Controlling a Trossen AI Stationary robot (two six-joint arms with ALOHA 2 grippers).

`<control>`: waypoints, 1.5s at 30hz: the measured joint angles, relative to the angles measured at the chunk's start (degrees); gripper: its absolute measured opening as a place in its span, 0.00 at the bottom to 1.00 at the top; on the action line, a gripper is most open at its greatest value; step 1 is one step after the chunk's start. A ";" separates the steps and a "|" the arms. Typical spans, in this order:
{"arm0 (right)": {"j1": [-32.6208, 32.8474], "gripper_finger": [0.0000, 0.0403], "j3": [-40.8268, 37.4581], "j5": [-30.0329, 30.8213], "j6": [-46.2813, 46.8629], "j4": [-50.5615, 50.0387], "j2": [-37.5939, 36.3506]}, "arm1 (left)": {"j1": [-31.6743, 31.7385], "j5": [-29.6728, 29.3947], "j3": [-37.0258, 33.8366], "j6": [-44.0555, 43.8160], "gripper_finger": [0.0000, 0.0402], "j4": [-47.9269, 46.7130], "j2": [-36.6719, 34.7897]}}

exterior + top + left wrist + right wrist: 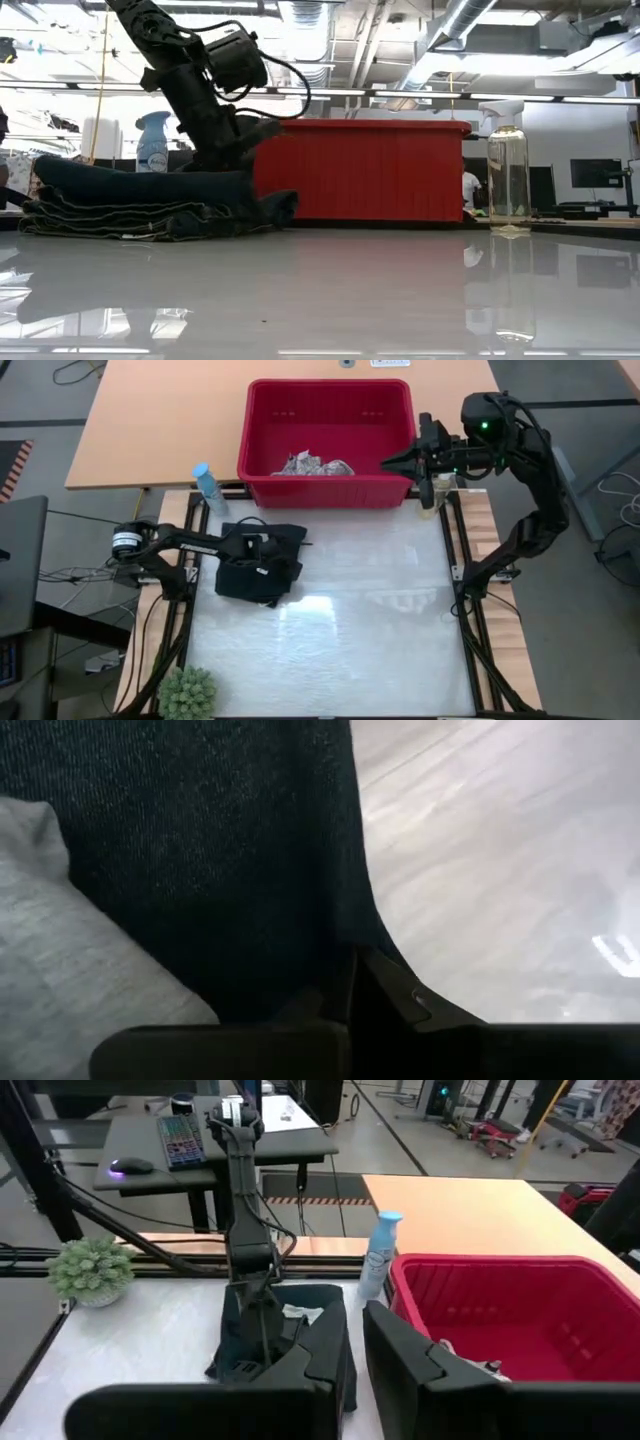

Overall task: Fold Laundry from Bin
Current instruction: Stack the gray shorts on top of the blue jeans, then fold the white patterned shirt

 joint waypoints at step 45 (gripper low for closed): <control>-8.53 0.25 -0.26 7.06 -3.26 5.18 11.80 | 6.99 2.15 -10.80 0.84 0.49 16.31 -48.54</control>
